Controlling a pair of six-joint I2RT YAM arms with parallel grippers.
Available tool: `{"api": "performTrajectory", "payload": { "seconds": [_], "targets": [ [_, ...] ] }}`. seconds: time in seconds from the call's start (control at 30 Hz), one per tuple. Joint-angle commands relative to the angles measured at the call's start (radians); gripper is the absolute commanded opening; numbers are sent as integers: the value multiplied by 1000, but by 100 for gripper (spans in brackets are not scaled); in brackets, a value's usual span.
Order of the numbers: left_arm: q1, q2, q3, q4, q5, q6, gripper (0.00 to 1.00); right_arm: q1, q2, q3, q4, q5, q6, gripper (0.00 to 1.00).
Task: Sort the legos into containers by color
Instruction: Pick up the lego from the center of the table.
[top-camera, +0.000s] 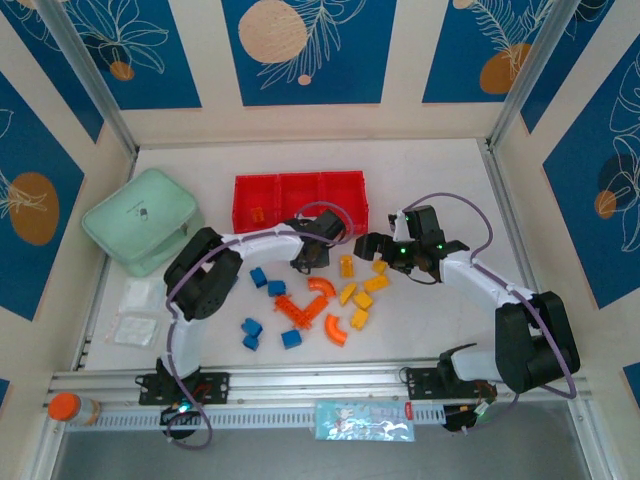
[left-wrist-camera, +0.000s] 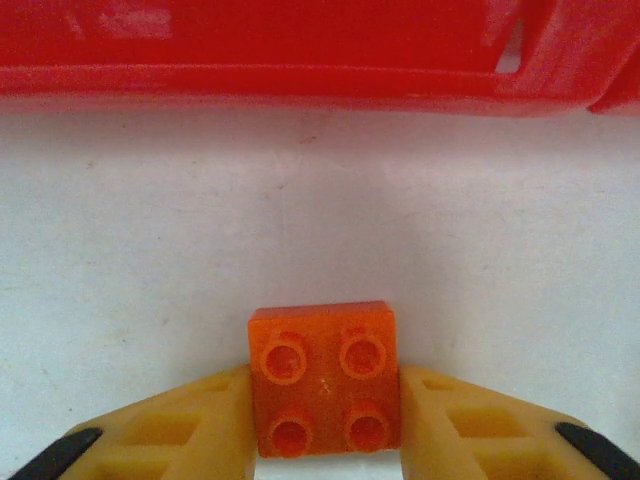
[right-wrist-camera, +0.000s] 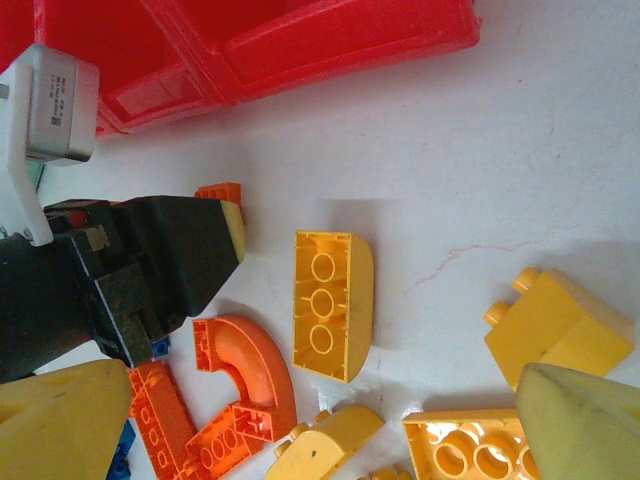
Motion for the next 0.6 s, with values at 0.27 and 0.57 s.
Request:
{"api": "performTrajectory", "payload": {
  "seconds": [0.27, 0.57],
  "targets": [
    [11, -43, -44, 33, 31, -1, 29, 17, -2, 46, -60, -4, -29, 99],
    [16, -245, -167, 37, 45, 47, 27, 95, 17, 148, -170, 24, -63, 99]
  ]
}}
